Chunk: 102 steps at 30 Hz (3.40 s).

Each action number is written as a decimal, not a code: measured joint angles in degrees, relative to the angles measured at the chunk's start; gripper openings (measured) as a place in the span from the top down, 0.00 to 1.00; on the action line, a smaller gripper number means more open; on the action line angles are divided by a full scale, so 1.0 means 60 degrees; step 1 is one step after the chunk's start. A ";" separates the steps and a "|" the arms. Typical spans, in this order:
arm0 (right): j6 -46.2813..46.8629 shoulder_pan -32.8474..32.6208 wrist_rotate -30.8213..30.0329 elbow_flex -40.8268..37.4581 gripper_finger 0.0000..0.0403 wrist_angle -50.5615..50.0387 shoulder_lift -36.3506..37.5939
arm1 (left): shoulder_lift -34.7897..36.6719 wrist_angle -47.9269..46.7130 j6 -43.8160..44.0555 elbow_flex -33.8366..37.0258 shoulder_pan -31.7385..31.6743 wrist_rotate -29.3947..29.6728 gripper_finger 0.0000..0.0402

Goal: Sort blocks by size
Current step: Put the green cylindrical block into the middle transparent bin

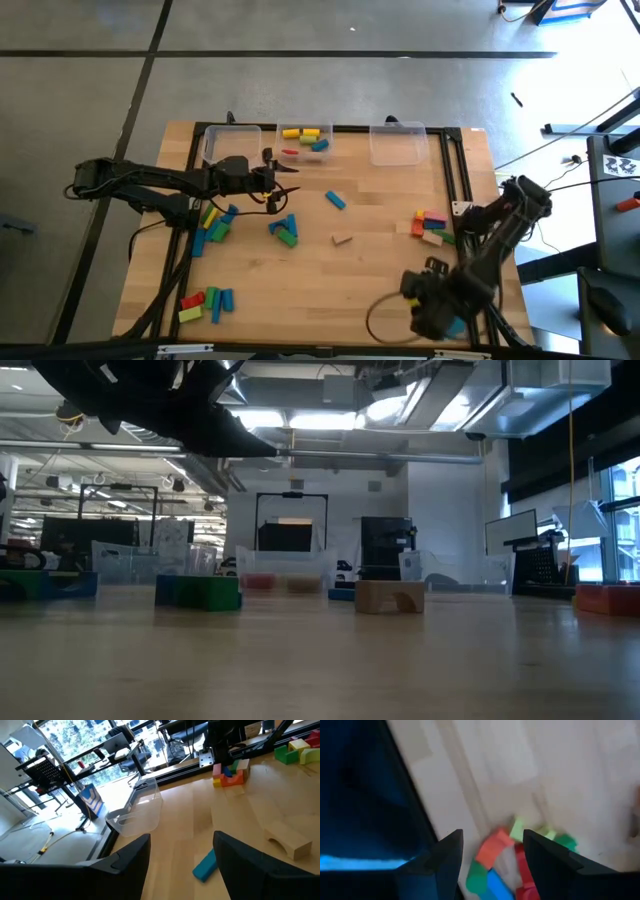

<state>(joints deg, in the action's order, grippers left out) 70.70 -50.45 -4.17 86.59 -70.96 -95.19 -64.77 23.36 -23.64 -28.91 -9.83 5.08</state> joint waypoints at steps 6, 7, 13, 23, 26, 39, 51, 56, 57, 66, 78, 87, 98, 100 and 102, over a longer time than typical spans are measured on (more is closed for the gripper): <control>0.0003 -0.0845 0.0845 0.0000 0.48 0.0419 -0.0743 | 0.0000 0.0207 -0.0234 0.0000 -0.0003 0.0003 0.48; 0.0000 -0.0971 0.0985 0.0000 0.48 0.0453 -0.0865 | 0.0000 0.0312 -0.0244 0.0000 -0.0003 0.0004 0.48; -0.0004 -0.1656 0.1383 0.0000 0.48 0.0577 -0.1612 | 0.0000 0.0516 -0.0358 0.0000 -0.0003 0.0002 0.48; 0.0185 -0.2178 0.1490 -0.0015 0.48 0.0325 -0.2263 | 0.0000 0.0519 -0.0393 0.0000 -0.0002 0.0001 0.48; 0.0358 -0.2157 0.1370 -0.0168 0.48 0.0222 -0.2253 | 0.0000 0.0526 -0.0390 0.0000 -0.0003 0.0000 0.48; 0.0428 -0.2154 0.1625 -0.1022 0.48 0.0725 -0.2252 | 0.0000 0.0483 -0.0314 0.0000 -0.0001 0.0000 0.48; 0.0393 -0.2154 0.1632 -0.1683 0.55 0.1622 -0.2253 | 0.0000 0.0487 -0.0311 0.0000 -0.0003 0.0000 0.48; 0.0381 -0.2152 0.1617 -0.1694 0.68 0.1647 -0.2232 | 0.0000 0.0491 -0.0310 0.0000 0.0000 0.0000 0.48; 0.0382 -0.2154 0.1606 -0.1694 0.68 0.1647 -0.2231 | 0.0000 0.0493 -0.0314 0.0000 -0.0001 0.0000 0.48; 0.0347 -0.2052 0.1831 -0.1055 0.65 0.0473 -0.2220 | 0.0000 0.0504 -0.0322 0.0000 -0.0002 0.0000 0.48; -0.0095 -0.0738 0.0250 0.0189 0.66 -0.0905 -0.1030 | 0.0000 0.0512 -0.0601 0.0000 -0.0003 0.0000 0.48; -0.1394 0.1248 -0.3869 0.0092 0.65 -0.1107 -0.0668 | 0.0000 0.0389 -0.0442 0.0000 0.0001 0.0000 0.48; -0.6753 0.4884 -0.5450 -0.2317 0.65 0.1965 -0.0547 | 0.0000 0.0296 -0.0140 0.0000 -0.0001 0.0000 0.48; -0.7897 0.5693 -0.5433 -0.2844 0.65 0.3424 -0.0500 | 0.0000 0.0208 -0.0117 0.0000 -0.0003 0.0000 0.48; -0.9073 0.6461 -0.5061 -0.3298 0.65 0.4931 -0.0436 | -0.0004 0.0123 -0.0078 0.0003 -0.0003 0.0000 0.48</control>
<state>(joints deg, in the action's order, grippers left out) 16.26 -11.69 -34.53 66.80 -41.38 -97.81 -64.79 24.10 -24.11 -28.89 -9.85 5.08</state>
